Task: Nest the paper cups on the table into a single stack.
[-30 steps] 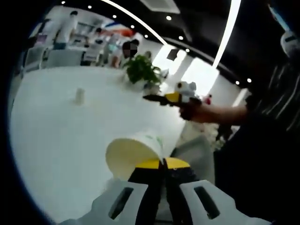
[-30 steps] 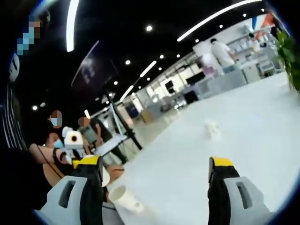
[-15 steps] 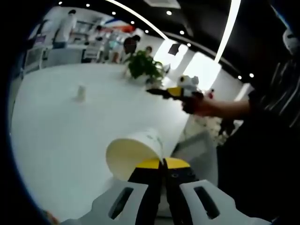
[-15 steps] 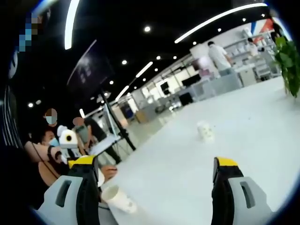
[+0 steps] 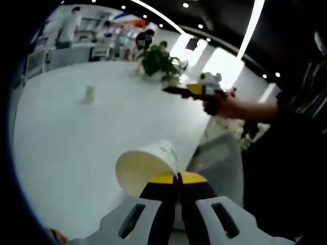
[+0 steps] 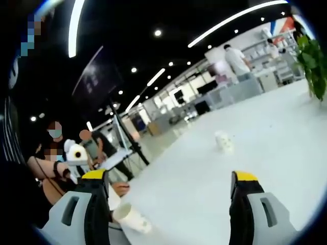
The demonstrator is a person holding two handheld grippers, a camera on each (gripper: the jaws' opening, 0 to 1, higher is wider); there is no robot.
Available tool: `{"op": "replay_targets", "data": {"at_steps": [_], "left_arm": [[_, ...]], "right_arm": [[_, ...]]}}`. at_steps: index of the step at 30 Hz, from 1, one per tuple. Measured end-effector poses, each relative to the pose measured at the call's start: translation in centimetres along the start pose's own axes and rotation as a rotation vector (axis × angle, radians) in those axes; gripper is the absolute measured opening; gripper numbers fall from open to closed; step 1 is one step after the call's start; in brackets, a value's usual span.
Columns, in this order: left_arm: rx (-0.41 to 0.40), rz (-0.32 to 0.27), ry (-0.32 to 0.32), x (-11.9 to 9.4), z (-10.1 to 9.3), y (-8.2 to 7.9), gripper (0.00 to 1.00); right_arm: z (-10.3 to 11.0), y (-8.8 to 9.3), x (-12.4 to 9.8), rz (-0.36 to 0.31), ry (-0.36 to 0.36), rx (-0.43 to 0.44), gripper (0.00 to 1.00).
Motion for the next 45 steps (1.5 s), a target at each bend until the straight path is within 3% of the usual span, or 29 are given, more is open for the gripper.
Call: {"op": "replay_targets", "data": {"at_steps": [2,7,9,14,19,25,33,36,40,45], "left_arm": [[0.074,0.015,-0.042,0.1,0.4,-0.1,0.00],[0.185,0.125,-0.083,1.0,0.6,1.2,0.00],[0.197,0.131,-0.089,1.4,0.5,1.2,0.00],[0.245,0.221,-0.139,1.8,1.6,2.1,0.00],[0.338,0.237,-0.160,2.2,1.6,1.8,0.00],[0.457,0.350,-0.197,2.9,2.2,3.0,0.00],[0.516,0.410,-0.209,3.5,2.1,3.2,0.00],[0.524,0.481,-0.241,3.0,2.0,3.3,0.00],[0.533,0.577,-0.238,2.8,1.8,3.9,0.00],[0.516,0.590,-0.242,3.6,1.6,3.5,0.00]], "right_arm": [[0.0,0.0,0.0,-0.004,-0.001,0.003,0.96],[0.1,0.2,-0.1,-0.012,0.000,0.011,0.95],[0.0,0.3,-0.2,-0.015,0.002,0.017,0.95],[0.1,0.7,-0.3,-0.009,-0.002,0.029,0.95],[-0.1,0.9,-0.5,-0.014,-0.001,0.038,0.96],[-0.1,1.3,-0.7,-0.021,0.002,0.068,0.96],[0.1,1.8,-0.9,-0.021,0.003,0.083,0.95],[0.0,1.7,-0.9,-0.030,0.007,0.085,0.95],[0.0,1.8,-0.9,-0.034,0.006,0.092,0.95],[0.2,1.8,-0.9,-0.045,0.003,0.107,0.95]]}}
Point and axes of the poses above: the point that each gripper's makers call its tool centre point, and the gripper's own axes: x roughly forward along the fingers, z roughly to its left, y roughly out of its underside, the point moved 1 cm from there along -x, roughly backward along the fingers, and after that the axes turned 15 degrees about -x, right-handed, at the moved point
